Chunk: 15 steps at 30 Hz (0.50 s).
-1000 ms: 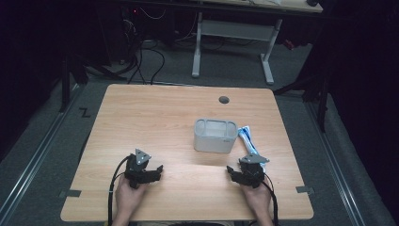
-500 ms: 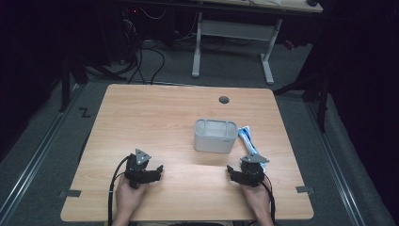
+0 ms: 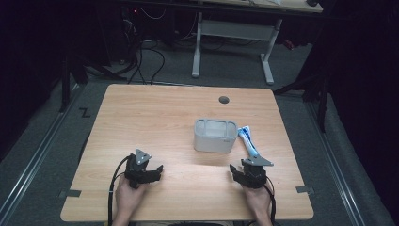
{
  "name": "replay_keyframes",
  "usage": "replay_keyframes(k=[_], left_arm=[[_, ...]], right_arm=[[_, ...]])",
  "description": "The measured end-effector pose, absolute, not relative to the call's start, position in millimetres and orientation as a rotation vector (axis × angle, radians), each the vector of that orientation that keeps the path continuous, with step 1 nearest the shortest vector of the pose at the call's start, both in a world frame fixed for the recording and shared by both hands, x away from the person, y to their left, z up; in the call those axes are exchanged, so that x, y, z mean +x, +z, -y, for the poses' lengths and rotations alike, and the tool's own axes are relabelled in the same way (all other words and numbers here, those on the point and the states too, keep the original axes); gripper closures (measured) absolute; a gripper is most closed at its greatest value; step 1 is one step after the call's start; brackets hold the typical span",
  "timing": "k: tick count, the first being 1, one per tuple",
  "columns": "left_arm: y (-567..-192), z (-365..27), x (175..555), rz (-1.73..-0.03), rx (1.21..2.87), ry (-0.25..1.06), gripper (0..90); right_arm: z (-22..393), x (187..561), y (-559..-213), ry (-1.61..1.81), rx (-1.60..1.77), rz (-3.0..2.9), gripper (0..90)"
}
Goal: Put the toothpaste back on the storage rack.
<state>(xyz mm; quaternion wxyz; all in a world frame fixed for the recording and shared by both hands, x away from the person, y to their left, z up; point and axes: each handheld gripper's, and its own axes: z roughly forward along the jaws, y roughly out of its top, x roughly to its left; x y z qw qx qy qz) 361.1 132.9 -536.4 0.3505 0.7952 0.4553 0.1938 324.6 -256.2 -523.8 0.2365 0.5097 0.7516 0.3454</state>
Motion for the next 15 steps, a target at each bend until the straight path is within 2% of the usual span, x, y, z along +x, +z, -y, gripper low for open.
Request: replay_keyframes(k=[8, 15], left_arm=[[-537, -133, 361, -1.179, 2.058, 0.503, 19.7], [-536, -133, 361, -1.179, 2.059, 0.501, 19.7]], right_arm=[[264, 315, -518, 0.963, 1.422, -2.040, 53.0], [269, 305, -514, 0.987, 1.434, -2.019, 55.5]])
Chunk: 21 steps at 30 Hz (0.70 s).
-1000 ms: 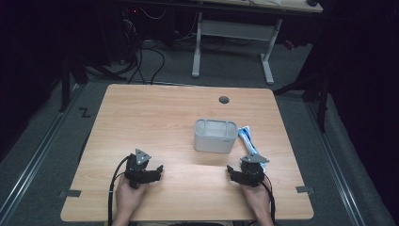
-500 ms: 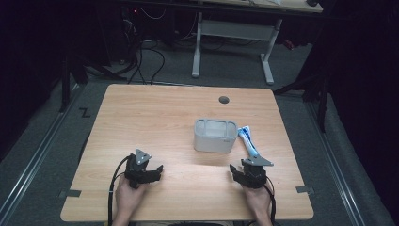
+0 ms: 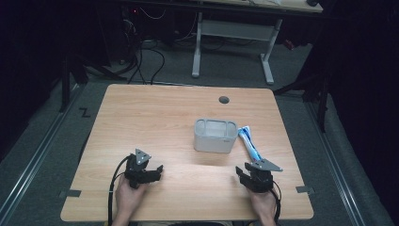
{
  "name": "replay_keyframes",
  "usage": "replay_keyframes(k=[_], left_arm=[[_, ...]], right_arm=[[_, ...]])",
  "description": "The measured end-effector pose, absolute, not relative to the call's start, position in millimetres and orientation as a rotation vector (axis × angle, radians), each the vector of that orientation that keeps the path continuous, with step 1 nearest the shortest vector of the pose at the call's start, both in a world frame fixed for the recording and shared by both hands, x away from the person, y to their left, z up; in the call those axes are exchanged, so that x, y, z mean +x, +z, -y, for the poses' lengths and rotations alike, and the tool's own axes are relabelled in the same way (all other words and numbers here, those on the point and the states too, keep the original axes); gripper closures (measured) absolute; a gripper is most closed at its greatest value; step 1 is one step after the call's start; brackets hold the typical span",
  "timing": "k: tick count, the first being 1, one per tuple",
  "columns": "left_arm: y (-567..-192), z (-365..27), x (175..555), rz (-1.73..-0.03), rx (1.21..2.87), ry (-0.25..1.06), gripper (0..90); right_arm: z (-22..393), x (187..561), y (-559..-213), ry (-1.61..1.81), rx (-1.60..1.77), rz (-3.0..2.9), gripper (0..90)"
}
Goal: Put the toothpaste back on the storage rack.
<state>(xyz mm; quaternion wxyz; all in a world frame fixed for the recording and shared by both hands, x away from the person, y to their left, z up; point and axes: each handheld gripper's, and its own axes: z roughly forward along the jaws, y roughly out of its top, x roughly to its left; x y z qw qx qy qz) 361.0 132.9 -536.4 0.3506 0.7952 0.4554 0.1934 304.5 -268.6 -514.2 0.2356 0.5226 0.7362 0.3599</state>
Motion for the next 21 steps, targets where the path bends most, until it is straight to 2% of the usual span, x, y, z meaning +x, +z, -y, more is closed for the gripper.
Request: replay_keyframes(k=[21], left_arm=[[-536, -133, 361, -1.181, 2.058, 0.501, 19.6]], right_arm=[[293, 295, -494, 1.058, 1.408, -2.001, 54.4]])
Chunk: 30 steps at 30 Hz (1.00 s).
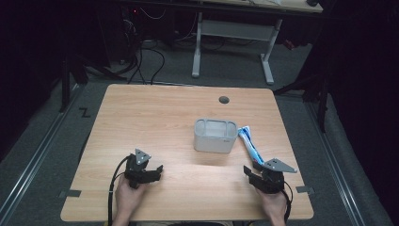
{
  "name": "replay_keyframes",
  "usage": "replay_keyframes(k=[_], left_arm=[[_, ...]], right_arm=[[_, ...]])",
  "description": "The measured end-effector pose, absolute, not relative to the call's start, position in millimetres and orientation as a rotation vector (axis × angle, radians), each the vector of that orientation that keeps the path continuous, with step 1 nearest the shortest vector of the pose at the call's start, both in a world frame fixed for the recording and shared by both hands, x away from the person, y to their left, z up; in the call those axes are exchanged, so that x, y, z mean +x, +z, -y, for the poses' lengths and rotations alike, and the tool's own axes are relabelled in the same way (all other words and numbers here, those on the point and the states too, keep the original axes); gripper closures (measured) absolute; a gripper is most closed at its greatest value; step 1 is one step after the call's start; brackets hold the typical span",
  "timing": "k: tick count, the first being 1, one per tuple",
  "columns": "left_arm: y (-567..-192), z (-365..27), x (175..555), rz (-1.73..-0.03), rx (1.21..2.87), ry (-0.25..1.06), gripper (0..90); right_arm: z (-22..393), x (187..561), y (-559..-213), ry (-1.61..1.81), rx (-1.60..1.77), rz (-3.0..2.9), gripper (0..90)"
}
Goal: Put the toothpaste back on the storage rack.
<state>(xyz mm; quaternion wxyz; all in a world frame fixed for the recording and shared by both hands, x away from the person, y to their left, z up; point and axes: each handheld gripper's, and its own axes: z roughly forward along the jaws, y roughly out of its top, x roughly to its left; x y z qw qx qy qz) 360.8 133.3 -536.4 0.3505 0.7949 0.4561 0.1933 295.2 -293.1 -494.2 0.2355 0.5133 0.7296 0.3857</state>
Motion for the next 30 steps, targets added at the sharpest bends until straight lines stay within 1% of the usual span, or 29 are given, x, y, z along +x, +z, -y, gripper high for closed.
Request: replay_keyframes(k=[17, 30], left_arm=[[-536, -133, 361, -1.181, 2.058, 0.498, 19.6], [-536, -133, 361, -1.181, 2.058, 0.499, 19.6]], right_arm=[[318, 310, -465, 0.986, 1.451, -1.960, 55.3], [312, 338, -453, 0.924, 1.408, -2.009, 55.3]])
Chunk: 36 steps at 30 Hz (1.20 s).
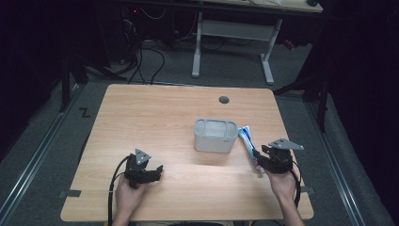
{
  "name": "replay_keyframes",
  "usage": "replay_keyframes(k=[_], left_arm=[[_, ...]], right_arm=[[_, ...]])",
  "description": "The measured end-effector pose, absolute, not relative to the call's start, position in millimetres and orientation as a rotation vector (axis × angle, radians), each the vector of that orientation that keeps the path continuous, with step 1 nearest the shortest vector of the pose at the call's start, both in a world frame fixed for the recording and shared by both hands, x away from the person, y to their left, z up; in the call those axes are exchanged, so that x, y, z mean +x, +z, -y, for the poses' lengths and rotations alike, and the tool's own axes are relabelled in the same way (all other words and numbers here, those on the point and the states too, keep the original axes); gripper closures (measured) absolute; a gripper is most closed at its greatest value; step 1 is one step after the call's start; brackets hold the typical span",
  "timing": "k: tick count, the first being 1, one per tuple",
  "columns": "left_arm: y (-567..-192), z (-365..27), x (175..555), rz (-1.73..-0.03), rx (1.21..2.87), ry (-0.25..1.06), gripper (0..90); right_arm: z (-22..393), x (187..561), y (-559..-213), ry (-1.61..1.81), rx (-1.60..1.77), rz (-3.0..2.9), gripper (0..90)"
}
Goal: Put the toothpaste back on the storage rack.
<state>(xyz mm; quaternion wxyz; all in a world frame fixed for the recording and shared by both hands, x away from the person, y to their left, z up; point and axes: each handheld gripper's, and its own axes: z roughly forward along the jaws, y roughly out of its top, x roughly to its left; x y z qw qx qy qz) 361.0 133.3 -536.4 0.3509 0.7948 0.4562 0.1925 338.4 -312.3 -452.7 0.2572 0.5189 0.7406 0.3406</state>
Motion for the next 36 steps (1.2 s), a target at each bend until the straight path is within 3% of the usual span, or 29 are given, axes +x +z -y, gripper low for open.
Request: replay_keyframes(k=[18, 36], left_arm=[[-536, -133, 361, -1.181, 2.059, 0.500, 19.6], [-536, -133, 362, -1.183, 2.058, 0.501, 19.5]], right_arm=[[309, 366, -442, 0.857, 1.415, -2.056, 53.5], [301, 411, -457, 0.708, 1.469, -2.168, 52.2]])
